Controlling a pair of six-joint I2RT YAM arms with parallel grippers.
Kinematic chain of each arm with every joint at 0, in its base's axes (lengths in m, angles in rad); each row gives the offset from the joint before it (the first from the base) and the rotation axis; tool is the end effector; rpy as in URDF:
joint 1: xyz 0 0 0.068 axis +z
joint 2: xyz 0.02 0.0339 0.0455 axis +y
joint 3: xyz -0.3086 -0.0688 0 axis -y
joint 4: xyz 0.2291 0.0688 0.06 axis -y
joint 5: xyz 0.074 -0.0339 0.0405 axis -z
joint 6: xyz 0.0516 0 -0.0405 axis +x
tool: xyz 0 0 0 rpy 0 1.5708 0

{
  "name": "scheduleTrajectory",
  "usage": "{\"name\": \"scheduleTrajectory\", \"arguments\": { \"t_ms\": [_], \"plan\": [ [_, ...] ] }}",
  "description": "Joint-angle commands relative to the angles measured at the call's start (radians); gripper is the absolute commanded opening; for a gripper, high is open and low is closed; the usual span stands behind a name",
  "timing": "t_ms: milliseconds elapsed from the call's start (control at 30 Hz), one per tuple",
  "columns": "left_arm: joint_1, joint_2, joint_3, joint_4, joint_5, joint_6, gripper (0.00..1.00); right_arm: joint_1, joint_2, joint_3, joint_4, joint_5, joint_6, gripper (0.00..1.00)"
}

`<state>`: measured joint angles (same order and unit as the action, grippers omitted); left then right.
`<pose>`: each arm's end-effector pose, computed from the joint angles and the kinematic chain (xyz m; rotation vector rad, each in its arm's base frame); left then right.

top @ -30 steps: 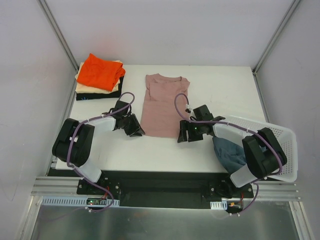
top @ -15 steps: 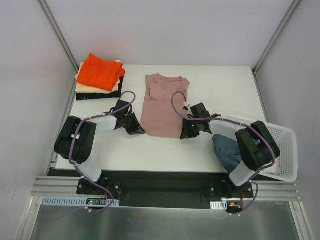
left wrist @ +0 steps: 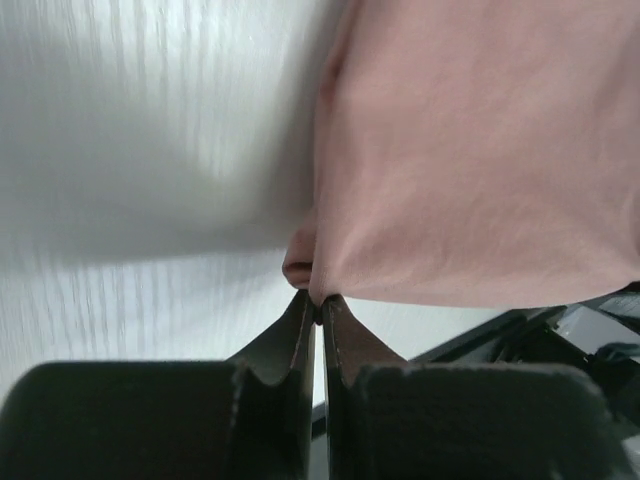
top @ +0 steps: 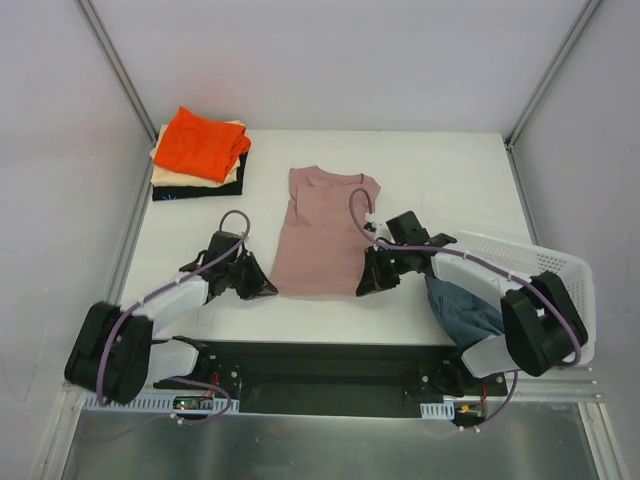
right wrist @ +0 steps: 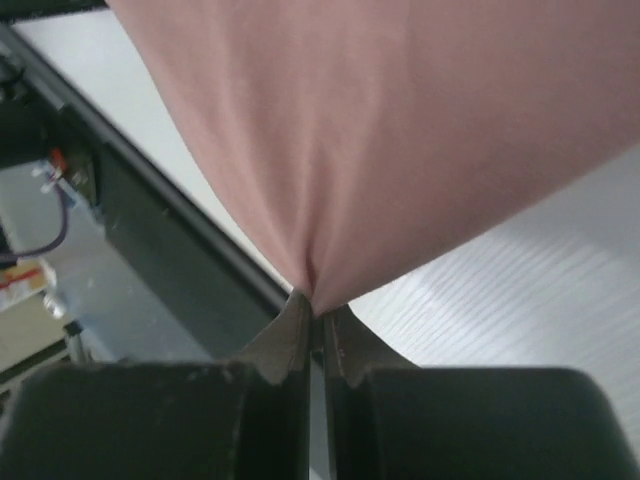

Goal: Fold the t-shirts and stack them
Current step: Grab one side of the 2/3 rectangular tshirt with both arms, then fold the long partially folded tshirt into a neat square

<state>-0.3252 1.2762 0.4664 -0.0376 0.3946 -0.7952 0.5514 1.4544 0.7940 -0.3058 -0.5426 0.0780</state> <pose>0.1949 -0.0866 0.1931 -0.4091 2.5432 -0.9513 0.2152 0.1637 0.2296 -0.8225 2.4555 0.9314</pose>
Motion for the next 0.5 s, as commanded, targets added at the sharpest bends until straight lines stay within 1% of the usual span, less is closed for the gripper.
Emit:
{"name": "scheduleTrajectory", "arguments": {
  "t_ms": [0,33,67,100,133,167,300,400,467],
  "plan": [
    [0.012,-0.297,-0.035,-0.152,0.004,-0.027,0.0,0.024,-0.114,0.013,-0.217,-0.177,-0.032,0.01],
    [0.011,-0.354,-0.031,-0.189,-0.014,-0.026,0.0,0.027,-0.127,0.016,-0.243,-0.227,-0.04,0.01],
    [0.011,-0.459,-0.016,-0.233,-0.029,-0.024,0.0,0.03,-0.146,0.019,-0.281,-0.271,-0.055,0.01],
    [0.011,-0.509,-0.008,-0.295,-0.043,-0.019,0.0,0.033,-0.157,0.02,-0.286,-0.317,-0.07,0.01],
    [0.011,-0.553,-0.002,-0.32,-0.062,-0.019,0.0,0.035,-0.172,0.022,-0.285,-0.391,-0.072,0.01],
    [0.011,-0.625,0.011,-0.338,-0.066,-0.021,0.0,0.035,-0.173,0.027,-0.285,-0.426,-0.101,0.01],
    [0.011,-0.716,0.047,-0.395,-0.066,-0.041,0.0,0.035,-0.17,0.068,-0.285,-0.565,-0.124,0.01],
    [0.011,-0.738,0.081,-0.404,-0.088,-0.035,0.0,0.033,-0.172,0.103,-0.285,-0.614,-0.138,0.01],
    [0.011,-0.732,0.113,-0.404,-0.125,-0.029,0.0,0.027,-0.174,0.137,-0.309,-0.612,-0.155,0.01]
  ]
}}
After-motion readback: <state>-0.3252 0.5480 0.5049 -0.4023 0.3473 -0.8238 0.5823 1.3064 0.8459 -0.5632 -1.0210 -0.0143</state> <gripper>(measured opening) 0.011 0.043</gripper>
